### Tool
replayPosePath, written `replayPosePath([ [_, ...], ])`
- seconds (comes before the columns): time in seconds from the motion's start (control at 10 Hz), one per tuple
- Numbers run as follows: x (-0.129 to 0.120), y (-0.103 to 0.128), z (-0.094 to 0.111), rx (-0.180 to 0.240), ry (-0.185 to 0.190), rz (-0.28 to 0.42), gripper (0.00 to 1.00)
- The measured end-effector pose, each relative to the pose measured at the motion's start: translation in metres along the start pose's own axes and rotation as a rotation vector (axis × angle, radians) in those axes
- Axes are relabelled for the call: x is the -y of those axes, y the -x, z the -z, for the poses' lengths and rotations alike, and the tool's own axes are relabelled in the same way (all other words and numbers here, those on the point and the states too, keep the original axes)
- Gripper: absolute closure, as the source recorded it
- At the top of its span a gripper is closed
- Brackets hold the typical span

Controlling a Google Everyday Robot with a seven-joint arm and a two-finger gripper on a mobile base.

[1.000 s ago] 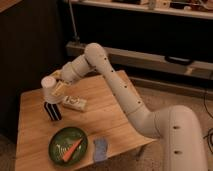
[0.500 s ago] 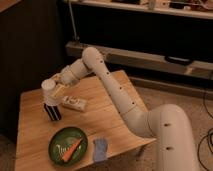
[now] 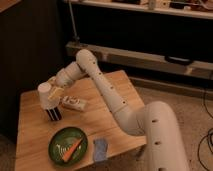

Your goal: Place the ceramic cup over the eraser

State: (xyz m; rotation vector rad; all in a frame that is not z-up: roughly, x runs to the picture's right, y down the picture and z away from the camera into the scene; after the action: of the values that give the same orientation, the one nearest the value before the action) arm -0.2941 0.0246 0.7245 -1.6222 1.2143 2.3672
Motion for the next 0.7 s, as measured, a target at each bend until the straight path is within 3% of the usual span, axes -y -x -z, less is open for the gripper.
replayPosePath([
  [0.4,0.010,0.022,-0.020,0.050,-0.036,-0.045,0.56],
  [0.7,0.025,0.028,-0.020,0.057,-0.042,-0.018,0.24],
])
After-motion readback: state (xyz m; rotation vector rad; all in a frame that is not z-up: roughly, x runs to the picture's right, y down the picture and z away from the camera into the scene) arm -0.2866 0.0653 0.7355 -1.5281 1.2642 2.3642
